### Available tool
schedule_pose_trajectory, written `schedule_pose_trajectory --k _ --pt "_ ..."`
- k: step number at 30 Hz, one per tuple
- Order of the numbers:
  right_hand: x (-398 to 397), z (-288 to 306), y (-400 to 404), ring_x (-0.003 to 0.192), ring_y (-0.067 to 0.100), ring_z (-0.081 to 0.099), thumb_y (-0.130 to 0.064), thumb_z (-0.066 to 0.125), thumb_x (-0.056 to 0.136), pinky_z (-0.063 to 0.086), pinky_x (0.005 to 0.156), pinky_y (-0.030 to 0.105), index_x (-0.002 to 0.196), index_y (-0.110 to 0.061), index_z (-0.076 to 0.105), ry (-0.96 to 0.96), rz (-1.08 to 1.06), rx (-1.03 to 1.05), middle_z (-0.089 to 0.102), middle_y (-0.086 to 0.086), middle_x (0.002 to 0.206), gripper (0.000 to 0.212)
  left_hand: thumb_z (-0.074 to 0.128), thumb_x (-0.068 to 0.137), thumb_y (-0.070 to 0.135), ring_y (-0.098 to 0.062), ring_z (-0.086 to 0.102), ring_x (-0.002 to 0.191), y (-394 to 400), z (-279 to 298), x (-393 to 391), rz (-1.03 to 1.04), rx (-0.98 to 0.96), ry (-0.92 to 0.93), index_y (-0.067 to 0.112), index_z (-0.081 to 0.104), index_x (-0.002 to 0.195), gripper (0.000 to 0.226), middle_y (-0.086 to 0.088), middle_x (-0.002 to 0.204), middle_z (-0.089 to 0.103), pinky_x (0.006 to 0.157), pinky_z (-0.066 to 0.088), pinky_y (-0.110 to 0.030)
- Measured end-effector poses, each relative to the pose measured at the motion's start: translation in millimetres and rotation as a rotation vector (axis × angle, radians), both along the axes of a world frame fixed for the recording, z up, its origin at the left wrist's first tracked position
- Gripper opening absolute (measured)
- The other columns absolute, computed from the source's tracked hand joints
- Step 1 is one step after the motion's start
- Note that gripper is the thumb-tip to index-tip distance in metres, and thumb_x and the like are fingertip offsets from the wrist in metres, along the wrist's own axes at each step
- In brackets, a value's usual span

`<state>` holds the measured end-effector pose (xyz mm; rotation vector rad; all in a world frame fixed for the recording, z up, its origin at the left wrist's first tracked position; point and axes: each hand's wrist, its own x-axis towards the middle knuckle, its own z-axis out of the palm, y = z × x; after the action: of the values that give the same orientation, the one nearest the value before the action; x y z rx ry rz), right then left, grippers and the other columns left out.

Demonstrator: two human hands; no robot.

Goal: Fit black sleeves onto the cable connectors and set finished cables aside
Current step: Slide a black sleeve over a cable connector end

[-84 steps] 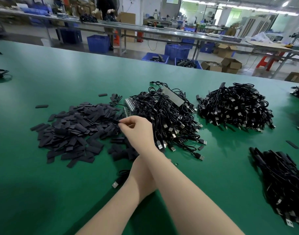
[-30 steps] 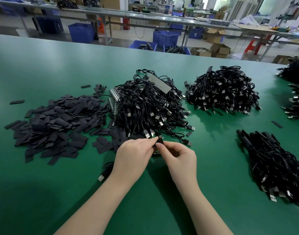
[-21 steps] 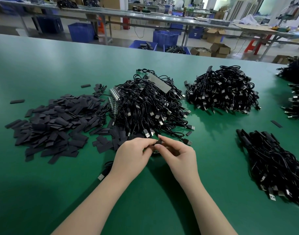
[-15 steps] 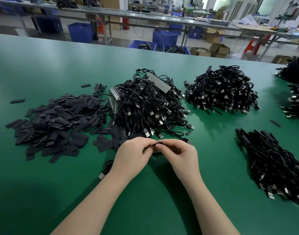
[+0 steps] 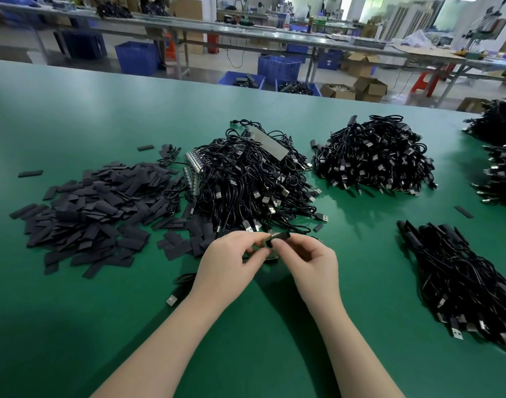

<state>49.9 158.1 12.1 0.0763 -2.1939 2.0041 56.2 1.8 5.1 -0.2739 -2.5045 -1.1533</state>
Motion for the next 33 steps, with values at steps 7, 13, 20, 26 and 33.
schedule_pose_trajectory --k 7,13,20,26,33 --pt "-7.6 -1.5 12.4 0.066 0.007 0.064 -0.021 0.081 0.08 0.053 0.066 0.02 0.07 -0.016 0.073 -0.128 -0.211 -0.183 0.075 0.008 0.077 0.014 0.048 0.095 0.056 -0.008 0.049 0.117 -1.0 -10.1 -6.2 0.0 -0.521 -0.113 0.035 0.059 0.13 0.042 0.019 0.125 0.056 0.097 0.031 -0.026" --pt "-8.6 -4.3 10.7 0.066 0.006 0.063 -0.021 0.083 0.079 0.05 0.062 0.013 0.076 -0.011 0.073 -0.152 -0.22 -0.178 0.075 0.007 0.079 0.014 0.054 0.096 0.043 -0.006 0.056 0.106 0.6 -9.0 -6.0 0.021 -0.413 -0.053 0.035 0.069 0.11 0.022 0.019 0.109 0.064 0.09 0.036 -0.023" --pt "-6.5 -1.7 8.2 0.078 0.017 0.07 -0.017 0.081 0.08 0.055 0.071 0.024 0.087 -0.016 0.074 -0.133 -0.171 -0.227 0.075 0.009 0.086 0.009 0.066 0.092 0.025 -0.009 0.065 0.091 0.1 2.8 -0.8 0.038 -0.167 0.036 0.024 0.071 0.108 0.017 0.013 0.1 0.071 0.087 0.051 -0.037" --pt "-3.6 1.8 8.6 0.076 0.013 0.073 -0.013 0.077 0.084 0.053 0.063 0.016 0.086 -0.018 0.074 -0.101 -0.117 -0.326 0.076 0.002 0.079 0.006 0.06 0.095 0.017 -0.012 0.065 0.089 2.4 7.0 2.2 0.048 -0.154 0.072 0.019 0.073 0.1 0.014 0.01 0.094 0.071 0.082 0.05 -0.04" --pt "-3.5 1.8 6.3 0.075 0.014 0.073 -0.012 0.075 0.085 0.054 0.063 0.019 0.085 -0.016 0.072 -0.105 -0.07 -0.36 0.075 0.003 0.078 0.005 0.052 0.099 0.013 -0.003 0.06 0.085 5.0 7.7 2.7 0.077 -0.042 0.017 0.023 0.067 0.114 0.024 0.015 0.089 0.068 0.09 0.044 -0.033"
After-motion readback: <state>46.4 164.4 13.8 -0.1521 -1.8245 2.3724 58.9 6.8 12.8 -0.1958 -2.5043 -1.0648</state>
